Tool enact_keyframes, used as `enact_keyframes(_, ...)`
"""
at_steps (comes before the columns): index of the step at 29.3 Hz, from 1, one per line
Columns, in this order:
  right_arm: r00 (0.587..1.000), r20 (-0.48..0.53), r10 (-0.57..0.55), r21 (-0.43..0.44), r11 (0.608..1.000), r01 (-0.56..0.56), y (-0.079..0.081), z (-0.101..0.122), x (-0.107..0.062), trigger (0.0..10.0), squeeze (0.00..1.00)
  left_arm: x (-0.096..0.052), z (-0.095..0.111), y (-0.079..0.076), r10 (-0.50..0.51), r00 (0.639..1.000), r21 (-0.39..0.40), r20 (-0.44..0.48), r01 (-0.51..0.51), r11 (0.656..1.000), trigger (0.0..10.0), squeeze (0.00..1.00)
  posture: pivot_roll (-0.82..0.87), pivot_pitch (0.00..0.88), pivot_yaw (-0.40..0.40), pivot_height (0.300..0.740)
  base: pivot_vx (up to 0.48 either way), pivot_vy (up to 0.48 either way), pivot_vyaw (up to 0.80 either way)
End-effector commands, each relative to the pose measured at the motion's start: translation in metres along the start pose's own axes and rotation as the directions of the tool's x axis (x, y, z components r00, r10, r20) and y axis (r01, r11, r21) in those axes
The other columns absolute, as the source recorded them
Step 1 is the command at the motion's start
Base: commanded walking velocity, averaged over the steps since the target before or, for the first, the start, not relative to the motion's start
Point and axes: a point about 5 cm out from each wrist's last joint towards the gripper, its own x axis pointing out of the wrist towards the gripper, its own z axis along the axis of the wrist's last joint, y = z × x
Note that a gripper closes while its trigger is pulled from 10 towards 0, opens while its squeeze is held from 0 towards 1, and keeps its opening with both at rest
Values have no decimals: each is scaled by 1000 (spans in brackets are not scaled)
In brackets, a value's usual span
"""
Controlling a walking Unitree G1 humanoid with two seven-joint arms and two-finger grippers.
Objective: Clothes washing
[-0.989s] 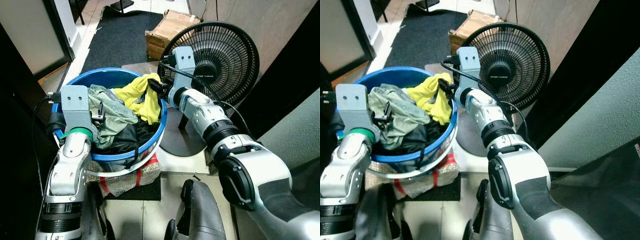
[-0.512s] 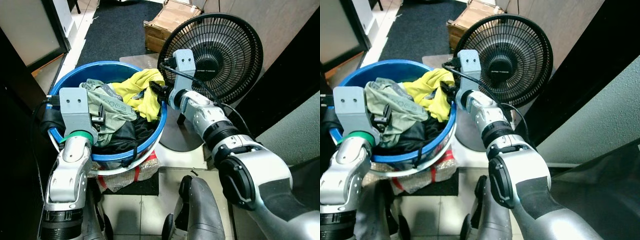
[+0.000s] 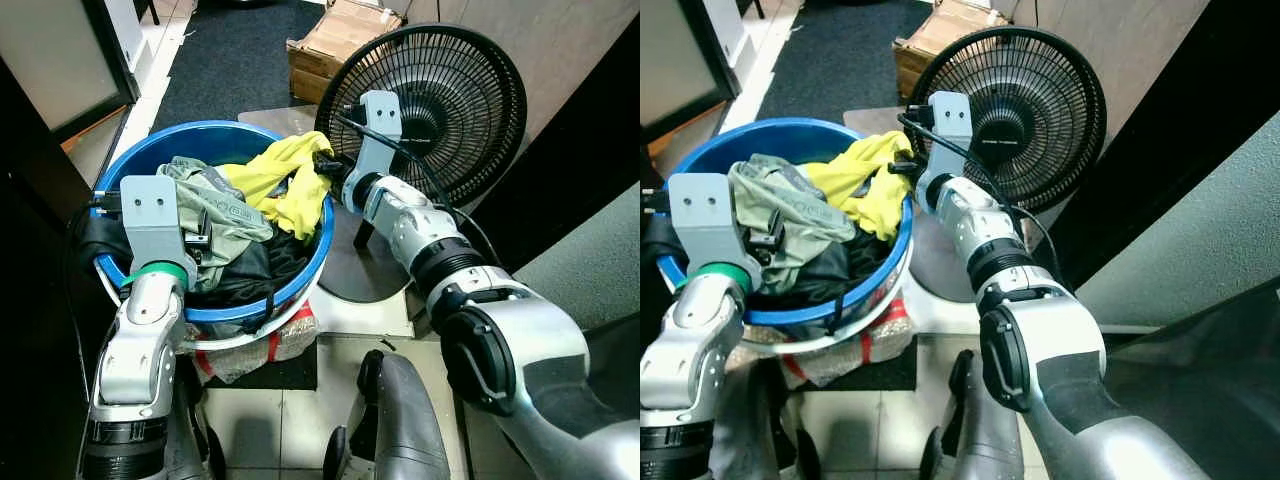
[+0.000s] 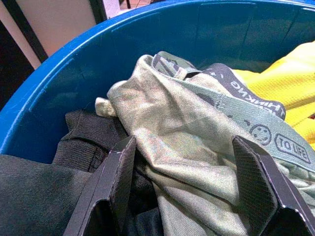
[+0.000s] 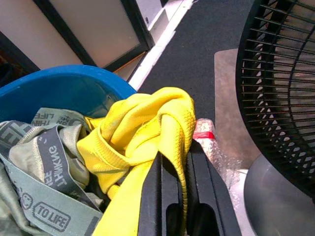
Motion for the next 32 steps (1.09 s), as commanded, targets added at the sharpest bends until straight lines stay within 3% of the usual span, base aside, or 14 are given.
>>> enact_keyframes(1, 1000, -7, 5, 8, 1000, -5, 1, 1, 1, 0, 0, -2, -10, 4, 18, 999, 12, -48, -18, 1000, 10000, 0, 118, 216, -80, 445, 0, 0, 0)
enact_keyframes(6, 998, 60, -3, 12, 1000, 2, -1, 11, 0, 0, 0, -1, -9, 3, 16, 999, 16, -45, -15, 1000, 10000, 0, 121, 198, -74, 445, 0, 0, 0)
enact_keyframes(11, 981, 195, -15, -139, 989, 43, -6, 33, -4, 0, 0, 1, -9, 4, 16, 999, 17, -42, -15, 1000, 10000, 0, 120, 176, -68, 445, 0, 0, 0)
enact_keyframes(12, 949, 316, -23, -201, 975, 91, -10, 51, -10, 3569, 0, 2, -8, 4, 15, 999, 16, -38, -15, 1000, 10000, 0, 113, 162, -63, 445, 0, 0, 0)
enact_keyframes(14, 949, 316, -23, -201, 975, 91, -10, 51, -10, 3569, 0, 2, -8, 4, 15, 999, 16, -38, -15, 1000, 10000, 0, 113, 162, -63, 445, 0, 0, 0)
enact_keyframes(15, 916, 400, -34, -229, 964, 136, -16, 63, -17, 10000, 0, 3, -8, 4, 13, 999, 16, -36, -13, 1000, 10000, 0, 110, 152, -59, 445, 0, 0, 0)
enact_keyframes(16, 916, 400, -34, -229, 964, 136, -16, 63, -17, 10000, 0, 3, -8, 4, 13, 999, 16, -36, -13, 1000, 10000, 0, 110, 152, -59, 445, 0, 0, 0)
enact_keyframes(18, 824, 565, -49, -273, 931, 243, -26, 87, -35, 10000, 0, 6, -6, 2, 3, 1000, 15, -30, -3, 1000, 10000, 0, 102, 126, -44, 445, 0, 0, 0)
enact_keyframes(20, 824, 565, -49, -273, 931, 243, -26, 87, -35, 10000, 0, 6, -6, 2, 3, 1000, 15, -30, -3, 1000, 10000, 0, 102, 126, -44, 445, 0, 0, 0)
enact_keyframes(23, 740, 672, -43, -304, 894, 329, -29, 110, -51, 10000, 0, 10, -5, 1, -6, 1000, 16, -24, 6, 1000, 10000, 0, 96, 108, -33, 445, 0, 0, 0)
enact_keyframes(25, 625, 781, 11, -335, 851, 404, -21, 144, -69, 10000, 0, 12, -3, -1, -17, 1000, 18, -17, 17, 1000, 10000, 0, 92, 83, -22, 445, 0, 0, 0)
enact_keyframes(28, 580, 813, 38, -343, 837, 426, -17, 155, -75, 10000, 0, 13, -2, -2, -20, 1000, 18, -14, 21, 1000, 10000, 0, 92, 81, -21, 445, 0, 0, 0)
enact_keyframes(31, 411, 901, 137, -335, 823, 459, 6, 195, -99, 10000, 0, 16, 0, -4, -29, 1000, 18, -6, 30, 999, 10000, 0, 93, 58, -13, 445, 0, 0, 0)
enact_keyframes(32, 411, 901, 137, -335, 823, 459, 6, 195, -99, 10000, 0, 16, 0, -4, -29, 1000, 18, -6, 30, 999, 10000, 0, 93, 58, -13, 445, 0, 0, 0)
